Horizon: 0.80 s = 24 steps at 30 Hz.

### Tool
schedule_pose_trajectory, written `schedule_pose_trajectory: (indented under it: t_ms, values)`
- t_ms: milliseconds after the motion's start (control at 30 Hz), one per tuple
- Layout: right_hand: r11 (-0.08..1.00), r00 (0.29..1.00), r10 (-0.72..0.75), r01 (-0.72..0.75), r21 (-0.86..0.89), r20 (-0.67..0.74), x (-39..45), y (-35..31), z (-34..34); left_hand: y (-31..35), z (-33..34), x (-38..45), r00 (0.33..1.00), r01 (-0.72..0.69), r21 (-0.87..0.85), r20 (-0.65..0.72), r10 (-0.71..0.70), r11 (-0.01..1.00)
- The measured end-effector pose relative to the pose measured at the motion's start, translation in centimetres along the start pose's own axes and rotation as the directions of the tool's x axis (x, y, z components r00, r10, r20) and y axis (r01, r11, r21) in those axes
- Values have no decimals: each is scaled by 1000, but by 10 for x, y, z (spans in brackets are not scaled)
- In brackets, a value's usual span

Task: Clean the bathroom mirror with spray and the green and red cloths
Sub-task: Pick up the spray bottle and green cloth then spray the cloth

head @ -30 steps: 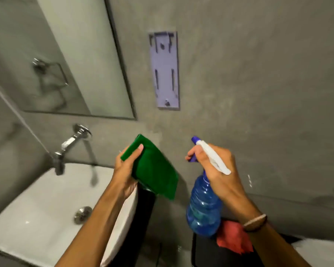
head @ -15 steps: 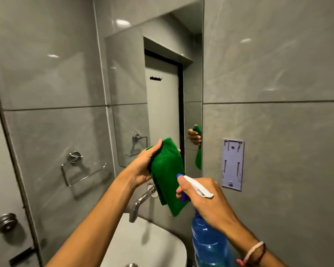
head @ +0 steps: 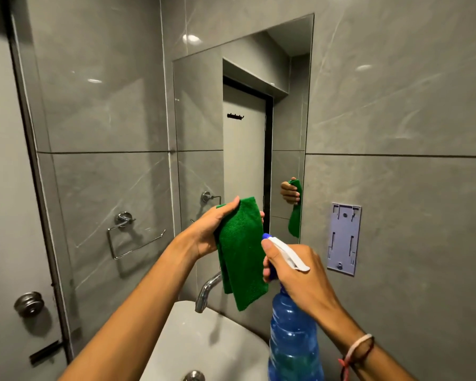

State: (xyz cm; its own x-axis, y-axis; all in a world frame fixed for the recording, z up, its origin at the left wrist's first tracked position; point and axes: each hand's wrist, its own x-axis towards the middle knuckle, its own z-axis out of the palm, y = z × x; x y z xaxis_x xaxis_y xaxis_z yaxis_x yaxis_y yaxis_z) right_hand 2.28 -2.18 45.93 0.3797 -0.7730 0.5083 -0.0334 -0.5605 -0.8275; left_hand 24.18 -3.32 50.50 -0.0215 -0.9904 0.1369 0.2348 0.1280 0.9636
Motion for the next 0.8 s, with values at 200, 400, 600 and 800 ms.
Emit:
schedule_pose_trajectory:
  t_ms: [200, 400, 600, 800]
  values:
    - [997, 1000, 8, -10, -79, -15, -9, 6, 0, 2, 4, 0, 1000, 13, -17, 14, -13, 1000]
    - [994, 999, 2, -7, -106, -42, -15, 15, -2, 1, 12, -1, 999, 34, 11, -2, -34, 999]
    - [998, 1000, -9, 7, -63, -30, -23, 15, -2, -1, 15, -3, 999, 37, 28, 8, -37, 999]
    - [989, 999, -38, 41, -140, 27, -35, 13, 9, -5, 16, -4, 999, 38, 17, 29, -39, 999]
